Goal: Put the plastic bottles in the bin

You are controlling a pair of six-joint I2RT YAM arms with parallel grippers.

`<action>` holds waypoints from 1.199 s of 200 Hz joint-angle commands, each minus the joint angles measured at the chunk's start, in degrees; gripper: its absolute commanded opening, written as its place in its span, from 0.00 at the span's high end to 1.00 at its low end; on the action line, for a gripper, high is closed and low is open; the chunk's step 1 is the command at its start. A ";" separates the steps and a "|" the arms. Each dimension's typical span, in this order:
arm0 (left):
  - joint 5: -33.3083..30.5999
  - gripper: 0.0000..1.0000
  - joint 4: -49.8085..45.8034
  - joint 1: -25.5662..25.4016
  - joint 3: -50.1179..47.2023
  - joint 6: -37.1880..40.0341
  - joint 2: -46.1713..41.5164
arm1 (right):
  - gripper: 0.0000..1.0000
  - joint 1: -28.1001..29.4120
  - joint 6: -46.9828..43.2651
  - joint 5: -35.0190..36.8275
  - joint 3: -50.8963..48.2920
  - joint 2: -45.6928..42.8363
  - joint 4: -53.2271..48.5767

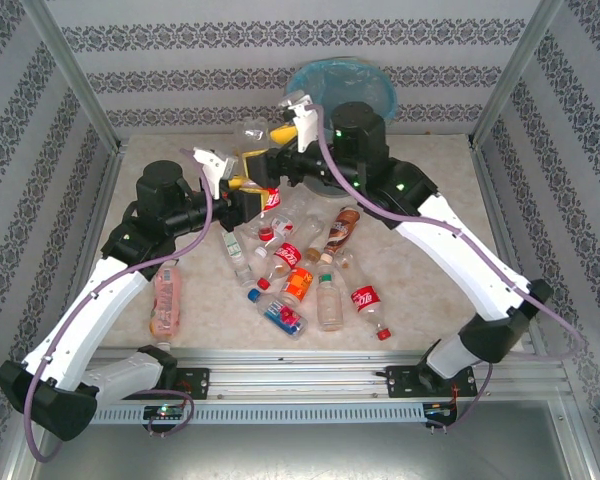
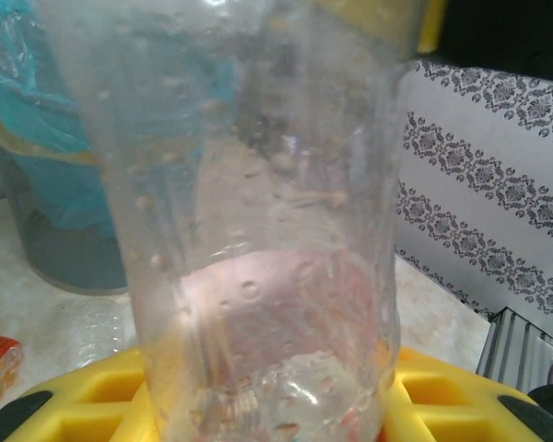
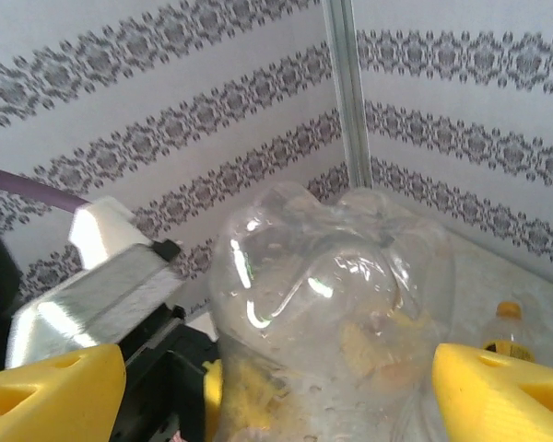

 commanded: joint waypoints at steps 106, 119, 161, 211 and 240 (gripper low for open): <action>0.35 0.61 2.19 -0.77 0.15 8.31 0.08 | 0.27 -2.65 2.91 -2.84 9.54 8.92 -5.66; -0.32 0.61 2.82 -0.77 0.06 8.48 0.02 | 0.33 -3.43 3.68 -3.73 9.64 9.19 -5.30; -3.80 0.53 6.20 -0.81 -1.20 8.21 0.04 | 0.52 -6.98 7.98 -6.65 8.84 9.13 -2.19; -7.76 0.12 10.13 -0.79 -2.12 7.43 -0.28 | 0.54 -8.99 3.65 -1.67 11.56 8.50 -2.25; -9.64 0.08 11.77 -0.78 -1.28 6.94 -0.53 | 0.54 -11.86 -0.83 2.99 16.42 9.55 -2.19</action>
